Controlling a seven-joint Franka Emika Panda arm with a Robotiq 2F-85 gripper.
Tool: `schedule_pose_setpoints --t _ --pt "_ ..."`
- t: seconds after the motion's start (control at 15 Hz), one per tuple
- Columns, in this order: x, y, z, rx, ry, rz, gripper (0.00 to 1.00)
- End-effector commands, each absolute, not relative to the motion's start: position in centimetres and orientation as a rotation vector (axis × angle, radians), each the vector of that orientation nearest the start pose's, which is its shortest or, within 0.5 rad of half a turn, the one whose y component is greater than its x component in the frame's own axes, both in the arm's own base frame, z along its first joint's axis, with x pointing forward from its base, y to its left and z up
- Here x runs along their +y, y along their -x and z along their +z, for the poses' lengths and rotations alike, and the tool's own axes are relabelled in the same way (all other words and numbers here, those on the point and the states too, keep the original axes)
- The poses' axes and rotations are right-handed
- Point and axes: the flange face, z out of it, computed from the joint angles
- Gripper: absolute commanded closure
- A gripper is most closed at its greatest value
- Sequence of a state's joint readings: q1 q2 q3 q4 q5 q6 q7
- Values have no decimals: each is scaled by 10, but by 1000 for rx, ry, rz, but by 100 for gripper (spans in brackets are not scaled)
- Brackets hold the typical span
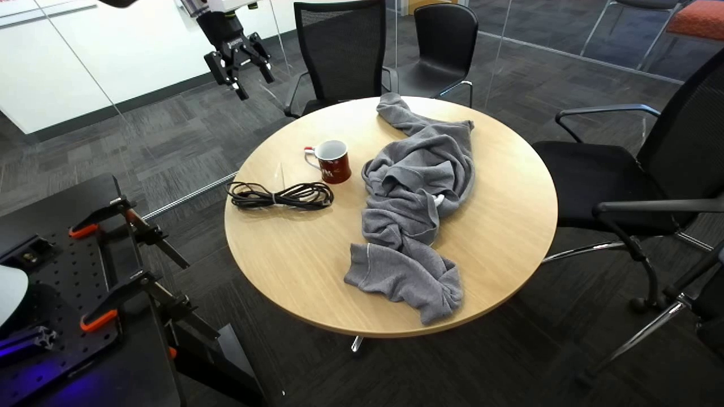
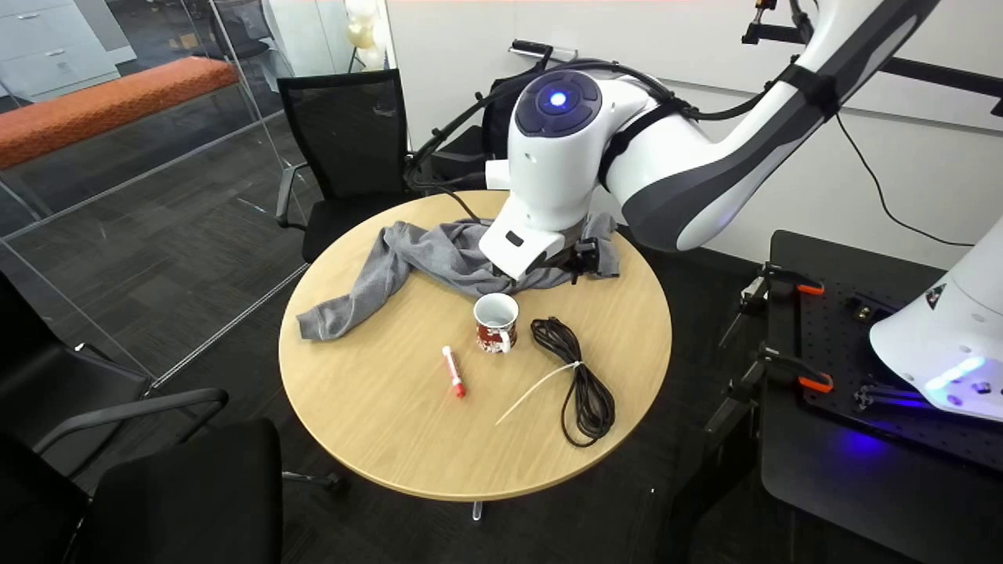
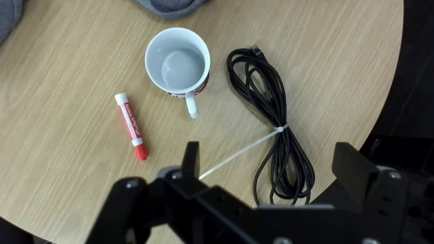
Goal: Put the marker on the table
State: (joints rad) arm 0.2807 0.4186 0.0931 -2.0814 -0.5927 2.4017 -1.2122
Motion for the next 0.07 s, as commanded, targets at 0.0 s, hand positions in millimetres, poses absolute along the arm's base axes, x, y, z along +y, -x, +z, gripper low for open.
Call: schedule_pose_setpoints --t 0.0 --pt "207 -540 217 2431 -1492 -311 0"
